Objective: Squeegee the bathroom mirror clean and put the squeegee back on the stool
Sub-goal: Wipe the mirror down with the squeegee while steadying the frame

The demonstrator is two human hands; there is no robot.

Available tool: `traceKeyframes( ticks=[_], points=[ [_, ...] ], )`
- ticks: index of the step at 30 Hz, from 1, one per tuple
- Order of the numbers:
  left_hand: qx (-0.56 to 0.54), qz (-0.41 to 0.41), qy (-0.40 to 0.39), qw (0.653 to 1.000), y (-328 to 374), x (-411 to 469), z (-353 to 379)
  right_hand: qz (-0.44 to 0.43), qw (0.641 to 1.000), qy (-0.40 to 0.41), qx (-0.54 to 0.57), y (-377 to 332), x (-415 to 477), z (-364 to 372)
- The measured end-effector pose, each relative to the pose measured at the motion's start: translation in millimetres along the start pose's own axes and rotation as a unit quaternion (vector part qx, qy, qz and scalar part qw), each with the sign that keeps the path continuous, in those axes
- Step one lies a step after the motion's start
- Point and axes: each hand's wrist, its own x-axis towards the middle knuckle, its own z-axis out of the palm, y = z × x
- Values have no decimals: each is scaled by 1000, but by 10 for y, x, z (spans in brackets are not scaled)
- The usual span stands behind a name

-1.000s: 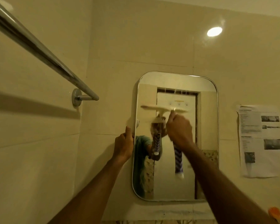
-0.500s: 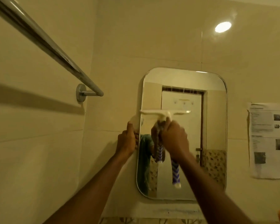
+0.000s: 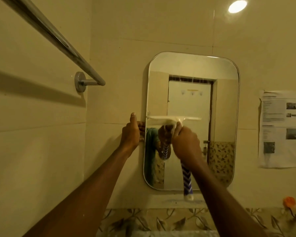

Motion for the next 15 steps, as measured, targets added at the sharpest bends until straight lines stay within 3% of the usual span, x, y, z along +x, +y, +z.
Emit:
traceKeyframes(
  ticks=[8,15],
  points=[
    [2,0,2,1000,1,-9,-6,96,993,-56,-39,636,-873,467],
    [51,16,11,998,-1,2,-21,12,1000,19,-16,316,-370,201]
  ],
)
